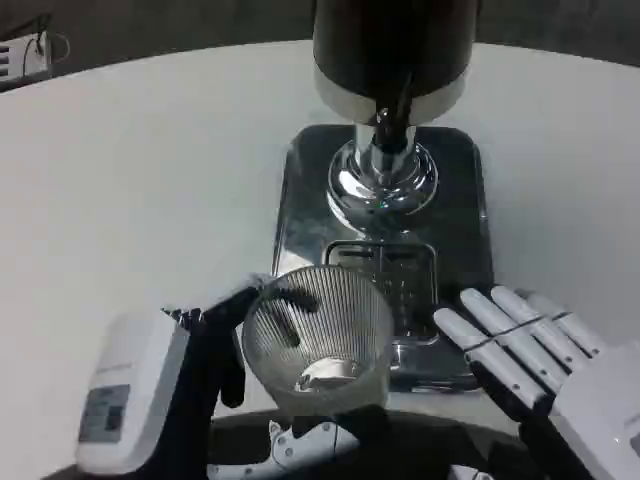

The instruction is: Grasp the cup under the faucet to collect the drink, then remove the cup.

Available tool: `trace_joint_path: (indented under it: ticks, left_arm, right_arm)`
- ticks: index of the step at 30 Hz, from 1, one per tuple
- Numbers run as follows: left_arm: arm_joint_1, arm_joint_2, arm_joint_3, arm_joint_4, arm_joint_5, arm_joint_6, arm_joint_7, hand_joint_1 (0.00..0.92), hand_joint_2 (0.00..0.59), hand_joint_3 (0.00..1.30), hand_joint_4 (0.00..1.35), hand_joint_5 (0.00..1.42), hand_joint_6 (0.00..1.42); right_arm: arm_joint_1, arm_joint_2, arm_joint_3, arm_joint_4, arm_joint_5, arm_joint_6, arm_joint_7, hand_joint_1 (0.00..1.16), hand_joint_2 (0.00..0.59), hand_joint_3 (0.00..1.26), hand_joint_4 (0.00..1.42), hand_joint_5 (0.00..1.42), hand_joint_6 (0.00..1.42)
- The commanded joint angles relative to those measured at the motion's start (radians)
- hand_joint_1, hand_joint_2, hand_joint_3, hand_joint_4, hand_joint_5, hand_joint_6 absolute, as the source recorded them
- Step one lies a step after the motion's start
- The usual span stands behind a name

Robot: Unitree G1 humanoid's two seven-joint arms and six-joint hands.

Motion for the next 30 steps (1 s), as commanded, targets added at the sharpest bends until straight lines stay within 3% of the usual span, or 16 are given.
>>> trace_joint_path:
  ticks: [1, 20, 30]
  left_arm:
    - [0.005, -0.004, 0.001, -0.022, 0.001, -0.005, 0.0, 0.774, 0.0, 0.99, 1.08, 1.2, 1.42]
    - [-0.027, -0.006, 0.009, 0.008, 0.004, 0.003, 0.008, 0.774, 0.0, 0.99, 1.08, 1.2, 1.42]
    - [-0.161, 0.012, 0.042, 0.136, 0.013, 0.024, 0.029, 0.774, 0.0, 0.99, 1.08, 1.2, 1.42]
  right_arm:
    - [0.002, 0.003, -0.001, -0.006, 0.009, -0.001, 0.005, 0.15, 0.537, 0.14, 0.07, 0.1, 0.15]
    - [-0.007, 0.008, 0.006, 0.003, 0.005, 0.015, 0.008, 0.15, 0.536, 0.15, 0.07, 0.11, 0.15]
    - [0.026, 0.003, -0.019, -0.011, 0.008, 0.026, 0.005, 0.16, 0.536, 0.15, 0.07, 0.11, 0.15]
